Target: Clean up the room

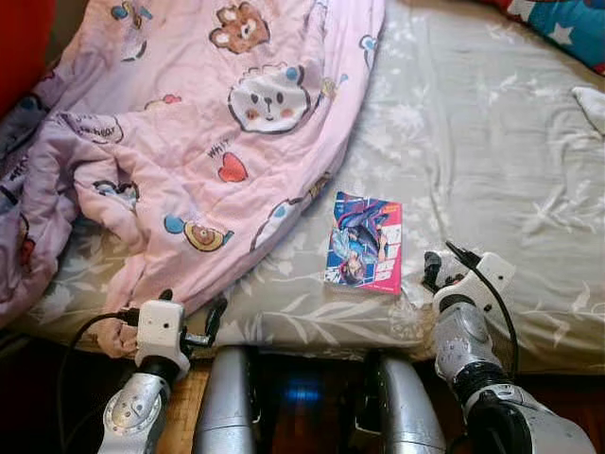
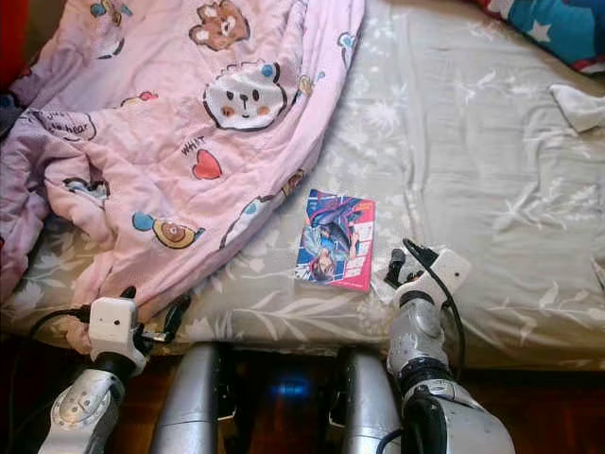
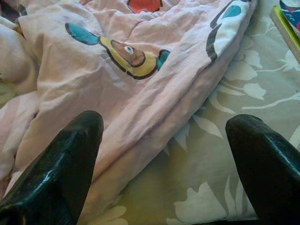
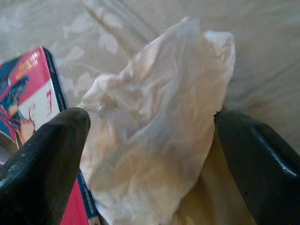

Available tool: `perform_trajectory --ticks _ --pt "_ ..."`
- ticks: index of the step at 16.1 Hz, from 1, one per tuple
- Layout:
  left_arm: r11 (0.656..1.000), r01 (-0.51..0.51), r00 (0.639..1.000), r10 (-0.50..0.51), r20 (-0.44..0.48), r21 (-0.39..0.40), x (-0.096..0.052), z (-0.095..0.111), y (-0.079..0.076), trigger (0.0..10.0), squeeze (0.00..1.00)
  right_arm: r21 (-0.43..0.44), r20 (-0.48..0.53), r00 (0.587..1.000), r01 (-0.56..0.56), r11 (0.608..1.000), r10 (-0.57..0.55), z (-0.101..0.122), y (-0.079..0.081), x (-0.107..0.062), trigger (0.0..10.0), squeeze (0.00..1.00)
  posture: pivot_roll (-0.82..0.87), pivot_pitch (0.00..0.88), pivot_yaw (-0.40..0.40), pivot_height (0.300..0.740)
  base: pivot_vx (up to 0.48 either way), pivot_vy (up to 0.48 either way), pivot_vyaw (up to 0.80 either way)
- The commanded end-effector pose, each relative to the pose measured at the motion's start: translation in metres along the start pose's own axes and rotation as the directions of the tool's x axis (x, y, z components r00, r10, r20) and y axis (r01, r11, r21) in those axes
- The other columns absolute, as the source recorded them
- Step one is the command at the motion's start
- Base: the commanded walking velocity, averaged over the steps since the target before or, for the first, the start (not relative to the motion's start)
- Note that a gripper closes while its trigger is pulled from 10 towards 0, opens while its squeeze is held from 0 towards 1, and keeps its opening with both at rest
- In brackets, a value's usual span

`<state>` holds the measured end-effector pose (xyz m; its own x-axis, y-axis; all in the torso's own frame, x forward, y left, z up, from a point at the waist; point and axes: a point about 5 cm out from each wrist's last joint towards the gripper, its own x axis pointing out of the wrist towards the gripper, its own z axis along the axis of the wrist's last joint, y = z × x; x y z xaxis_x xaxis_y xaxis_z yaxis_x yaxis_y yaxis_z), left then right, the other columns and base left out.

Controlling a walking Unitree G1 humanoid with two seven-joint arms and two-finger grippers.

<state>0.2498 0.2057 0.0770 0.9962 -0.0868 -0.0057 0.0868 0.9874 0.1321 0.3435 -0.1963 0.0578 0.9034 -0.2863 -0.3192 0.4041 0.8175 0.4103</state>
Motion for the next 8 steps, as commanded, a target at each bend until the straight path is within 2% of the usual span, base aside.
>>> perform_trajectory --ticks 1,3,4,8 --pt "1.000 0.012 0.999 -0.011 -0.049 0.009 -0.0083 -0.0086 -0.0008 10.0 0.00 0.008 -0.044 0.999 0.021 1.000 -0.021 -0.0087 -0.0049 -0.0018 10.0 0.00 0.22 0.378 -0.014 0.609 0.000 0.000 0.00" --pt "1.000 0.011 0.999 -0.010 -0.052 0.009 -0.0096 -0.0090 -0.0011 10.0 0.00 0.005 -0.048 0.999 0.011 1.000 -0.011 -0.0099 -0.0037 -0.0021 10.0 0.00 0.23 0.377 -0.012 0.609 0.000 0.000 0.00" --pt "1.000 0.012 0.999 -0.011 -0.053 0.009 -0.0096 -0.0094 -0.0020 10.0 0.00 0.003 -0.050 0.999 0.010 1.000 -0.009 -0.0101 -0.0036 -0.0022 0.1 0.00 0.23 0.377 -0.010 0.609 0.000 0.000 0.00" --pt "1.000 0.021 0.998 -0.020 -0.057 0.007 -0.0097 -0.0094 -0.0050 10.0 0.00 0.008 -0.049 0.999 0.016 1.000 -0.016 -0.0098 -0.0046 -0.0020 0.0 0.00 0.22 0.382 -0.008 0.609 0.000 0.000 0.00"
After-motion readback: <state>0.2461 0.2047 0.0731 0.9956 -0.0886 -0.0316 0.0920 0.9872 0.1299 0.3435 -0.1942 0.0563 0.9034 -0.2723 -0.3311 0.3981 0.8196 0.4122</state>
